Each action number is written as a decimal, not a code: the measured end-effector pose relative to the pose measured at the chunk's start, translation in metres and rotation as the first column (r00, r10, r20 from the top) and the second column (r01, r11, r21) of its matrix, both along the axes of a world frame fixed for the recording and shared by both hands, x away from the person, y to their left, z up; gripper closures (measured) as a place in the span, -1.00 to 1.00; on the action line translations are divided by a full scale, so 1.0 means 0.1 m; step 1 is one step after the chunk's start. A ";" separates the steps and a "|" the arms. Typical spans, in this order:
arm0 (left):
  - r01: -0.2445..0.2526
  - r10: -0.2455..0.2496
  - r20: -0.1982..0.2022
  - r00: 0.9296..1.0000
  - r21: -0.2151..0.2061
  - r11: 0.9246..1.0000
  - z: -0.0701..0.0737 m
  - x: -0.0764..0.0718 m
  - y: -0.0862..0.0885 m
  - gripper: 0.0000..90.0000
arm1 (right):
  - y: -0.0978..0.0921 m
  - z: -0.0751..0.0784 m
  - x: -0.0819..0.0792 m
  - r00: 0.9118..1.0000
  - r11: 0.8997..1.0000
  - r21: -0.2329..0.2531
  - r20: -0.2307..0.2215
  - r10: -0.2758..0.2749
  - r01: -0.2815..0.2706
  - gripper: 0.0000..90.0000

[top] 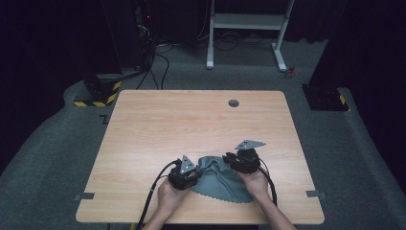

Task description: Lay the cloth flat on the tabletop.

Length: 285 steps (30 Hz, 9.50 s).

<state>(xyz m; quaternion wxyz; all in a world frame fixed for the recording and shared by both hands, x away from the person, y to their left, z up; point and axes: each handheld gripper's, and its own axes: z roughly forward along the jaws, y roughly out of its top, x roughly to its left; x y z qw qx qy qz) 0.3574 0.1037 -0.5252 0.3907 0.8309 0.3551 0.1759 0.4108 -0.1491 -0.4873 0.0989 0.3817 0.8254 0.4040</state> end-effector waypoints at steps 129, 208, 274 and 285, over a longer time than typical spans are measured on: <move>-0.177 0.177 -0.025 0.984 0.002 0.984 -0.01 0.43 0.19 0.04 | 0.42 -0.18 -0.29 0.964 0.950 -0.181 0.029 0.263 -0.254 0.83; -0.209 0.206 -0.100 0.973 -0.027 0.977 0.24 0.69 0.40 0.33 | -0.41 -0.15 0.27 0.987 0.976 -0.146 0.026 -0.161 0.163 0.73; 0.080 -0.080 0.000 0.997 0.060 0.995 0.49 0.57 -0.33 0.60 | -0.36 -0.28 0.32 0.985 0.971 -0.166 0.046 -0.168 0.174 0.74; 0.054 -0.044 -0.090 0.995 0.117 0.992 0.24 0.77 -0.62 0.40 | -0.36 -0.29 0.31 0.984 0.971 -0.162 0.055 -0.167 0.174 0.73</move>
